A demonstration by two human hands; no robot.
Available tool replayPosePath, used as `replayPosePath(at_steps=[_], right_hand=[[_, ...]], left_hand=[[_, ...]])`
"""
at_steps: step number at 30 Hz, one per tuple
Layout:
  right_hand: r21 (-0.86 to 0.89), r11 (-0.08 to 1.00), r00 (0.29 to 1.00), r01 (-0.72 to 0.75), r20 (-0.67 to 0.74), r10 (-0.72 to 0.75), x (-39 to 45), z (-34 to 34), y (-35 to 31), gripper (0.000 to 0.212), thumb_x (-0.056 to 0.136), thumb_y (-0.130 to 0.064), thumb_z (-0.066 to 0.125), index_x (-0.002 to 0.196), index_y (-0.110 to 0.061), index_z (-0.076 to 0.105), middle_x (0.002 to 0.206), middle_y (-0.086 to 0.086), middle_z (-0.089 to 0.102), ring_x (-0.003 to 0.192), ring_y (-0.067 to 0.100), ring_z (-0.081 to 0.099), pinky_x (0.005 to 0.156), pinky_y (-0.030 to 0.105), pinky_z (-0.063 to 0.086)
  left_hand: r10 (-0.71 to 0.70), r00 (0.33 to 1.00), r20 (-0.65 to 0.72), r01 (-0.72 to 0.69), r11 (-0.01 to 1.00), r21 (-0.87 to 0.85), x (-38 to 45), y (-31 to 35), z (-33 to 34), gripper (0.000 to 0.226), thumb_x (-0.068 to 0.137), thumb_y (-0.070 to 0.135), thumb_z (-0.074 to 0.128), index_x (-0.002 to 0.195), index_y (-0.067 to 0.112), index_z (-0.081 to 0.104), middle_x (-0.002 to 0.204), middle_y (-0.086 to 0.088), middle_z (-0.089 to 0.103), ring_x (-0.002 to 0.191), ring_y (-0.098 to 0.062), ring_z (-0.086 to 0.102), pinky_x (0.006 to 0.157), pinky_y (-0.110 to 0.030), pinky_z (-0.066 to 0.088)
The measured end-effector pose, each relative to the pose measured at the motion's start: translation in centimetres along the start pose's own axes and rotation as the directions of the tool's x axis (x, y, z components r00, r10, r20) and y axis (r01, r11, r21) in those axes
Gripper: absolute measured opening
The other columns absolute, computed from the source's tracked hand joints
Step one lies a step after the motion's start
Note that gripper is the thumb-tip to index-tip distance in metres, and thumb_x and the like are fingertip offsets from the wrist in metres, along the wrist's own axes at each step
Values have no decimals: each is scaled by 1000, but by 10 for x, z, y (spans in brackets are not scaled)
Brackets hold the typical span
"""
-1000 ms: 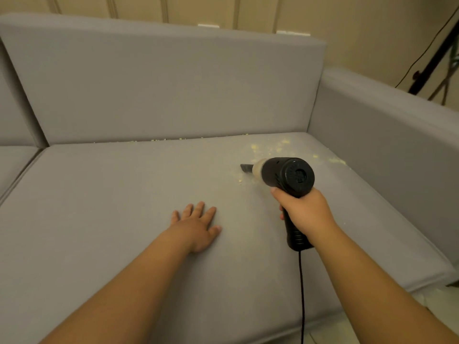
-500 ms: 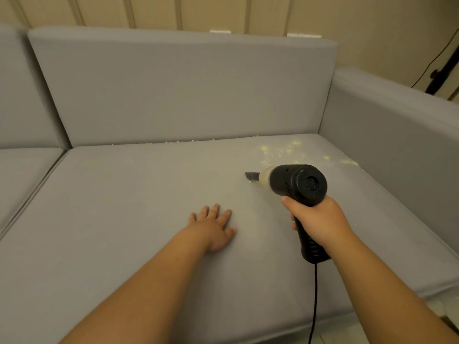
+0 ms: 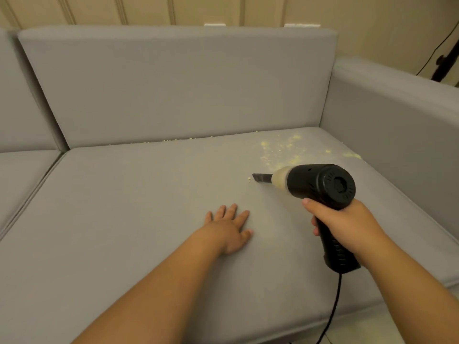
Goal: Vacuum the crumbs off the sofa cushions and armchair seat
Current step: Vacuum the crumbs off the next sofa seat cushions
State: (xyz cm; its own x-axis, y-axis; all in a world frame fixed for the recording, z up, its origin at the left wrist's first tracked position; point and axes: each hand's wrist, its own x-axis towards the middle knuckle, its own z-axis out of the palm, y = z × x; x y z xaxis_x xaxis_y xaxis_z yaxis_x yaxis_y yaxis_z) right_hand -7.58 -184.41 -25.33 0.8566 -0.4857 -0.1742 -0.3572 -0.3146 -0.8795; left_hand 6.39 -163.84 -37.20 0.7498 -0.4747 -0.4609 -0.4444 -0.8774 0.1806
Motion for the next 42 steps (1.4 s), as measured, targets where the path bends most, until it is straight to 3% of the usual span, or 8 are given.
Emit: replayPosePath(at_steps=[28, 42], right_hand=[[76, 997, 993, 19, 118, -28, 11, -21, 8, 31, 89, -43, 79, 100, -15, 75, 80, 10, 78, 69, 21, 77, 77, 40, 61], [20, 998, 991, 56, 118, -58, 6, -8, 3, 26, 90, -43, 78, 94, -17, 75, 81, 8, 78, 68, 18, 77, 70, 33, 57]], left_hand=[[-27, 1000, 5, 27, 999, 45, 11, 5, 4, 71, 103, 69, 21, 162, 45, -11, 172, 5, -20, 158, -26, -18, 127, -55, -6], [-34, 999, 12, 34, 999, 23, 5, 7, 1, 71, 104, 67, 23, 163, 44, -9, 172, 6, -20, 158, -26, -19, 127, -55, -6]])
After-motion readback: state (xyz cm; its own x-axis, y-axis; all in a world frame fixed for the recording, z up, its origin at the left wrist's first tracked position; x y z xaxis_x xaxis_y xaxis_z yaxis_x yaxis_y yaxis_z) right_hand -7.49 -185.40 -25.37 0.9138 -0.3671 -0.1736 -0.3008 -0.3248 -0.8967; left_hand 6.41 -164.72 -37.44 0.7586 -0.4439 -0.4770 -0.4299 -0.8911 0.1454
